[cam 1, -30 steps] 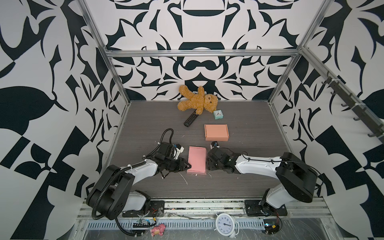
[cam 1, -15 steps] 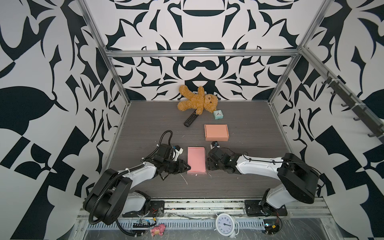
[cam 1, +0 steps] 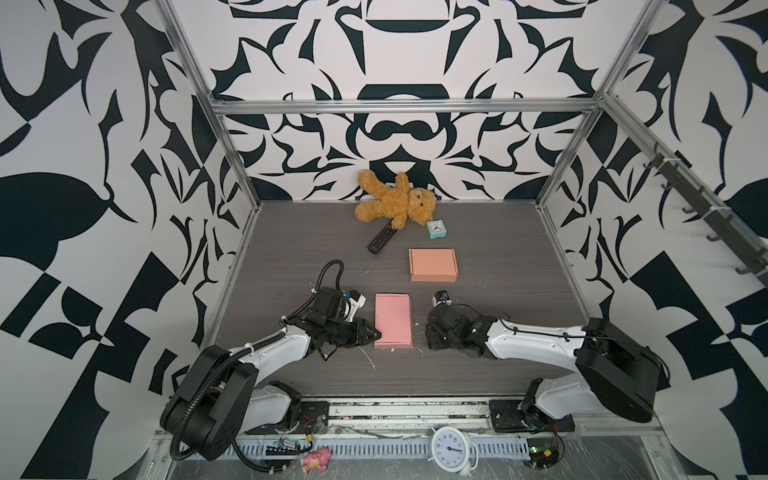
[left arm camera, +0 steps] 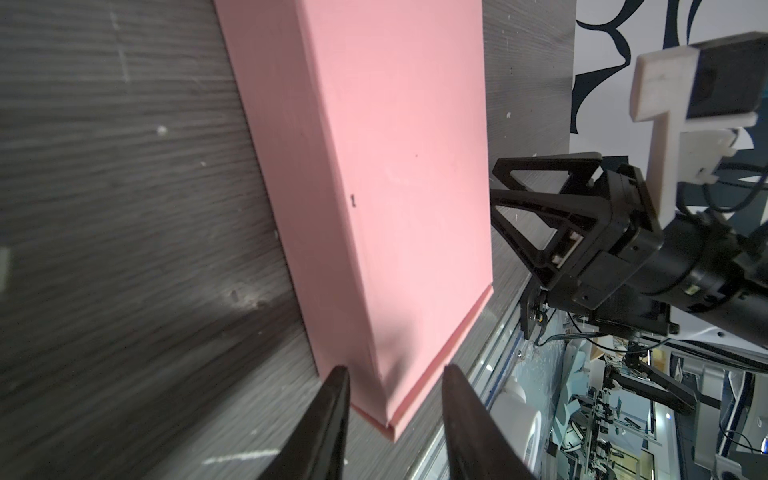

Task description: Fold the paper box

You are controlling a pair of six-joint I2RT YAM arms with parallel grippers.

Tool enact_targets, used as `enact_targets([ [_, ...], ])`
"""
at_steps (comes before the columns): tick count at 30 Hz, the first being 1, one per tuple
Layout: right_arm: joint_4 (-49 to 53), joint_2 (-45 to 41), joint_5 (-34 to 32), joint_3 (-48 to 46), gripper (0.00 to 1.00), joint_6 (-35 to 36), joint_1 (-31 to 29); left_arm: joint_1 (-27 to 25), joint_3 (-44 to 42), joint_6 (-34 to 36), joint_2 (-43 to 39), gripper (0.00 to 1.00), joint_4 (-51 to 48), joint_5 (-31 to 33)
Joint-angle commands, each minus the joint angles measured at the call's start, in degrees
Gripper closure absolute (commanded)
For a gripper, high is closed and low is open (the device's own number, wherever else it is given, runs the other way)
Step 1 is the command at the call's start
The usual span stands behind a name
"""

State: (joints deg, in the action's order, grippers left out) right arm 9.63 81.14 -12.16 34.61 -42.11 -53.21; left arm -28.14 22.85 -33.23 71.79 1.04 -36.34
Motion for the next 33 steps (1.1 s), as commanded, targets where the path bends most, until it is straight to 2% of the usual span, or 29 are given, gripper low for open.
enact_targets([
  [1,-0.7,-1.1,0.6,0.3,0.59,-0.7,-0.8,-0.2,-0.5,-0.1,-0.6,0.59,-1.0,-0.7],
  [7,-3.4,1.2,4.7,1.0,0.78,-1.5,-1.3,-0.2,-0.4,-0.1,-0.4,0.59,-1.0,-0.8],
  [13,-5.8,2.4,6.7,0.9,0.87,-2.4,-1.7,-0.2,-0.4,0.1,-0.2,0.59,-1.0,-0.9],
  [21,-7.5,2.7,7.7,0.4,0.93,-3.3,-2.3,-0.3,-0.6,-0.1,-0.1,0.59,-0.4,-1.1],
  [33,-8.6,3.7,7.9,1.2,0.95,-3.4,-3.5,-0.8,-1.0,-1.2,0.5,0.59,1.5,-1.7],
])
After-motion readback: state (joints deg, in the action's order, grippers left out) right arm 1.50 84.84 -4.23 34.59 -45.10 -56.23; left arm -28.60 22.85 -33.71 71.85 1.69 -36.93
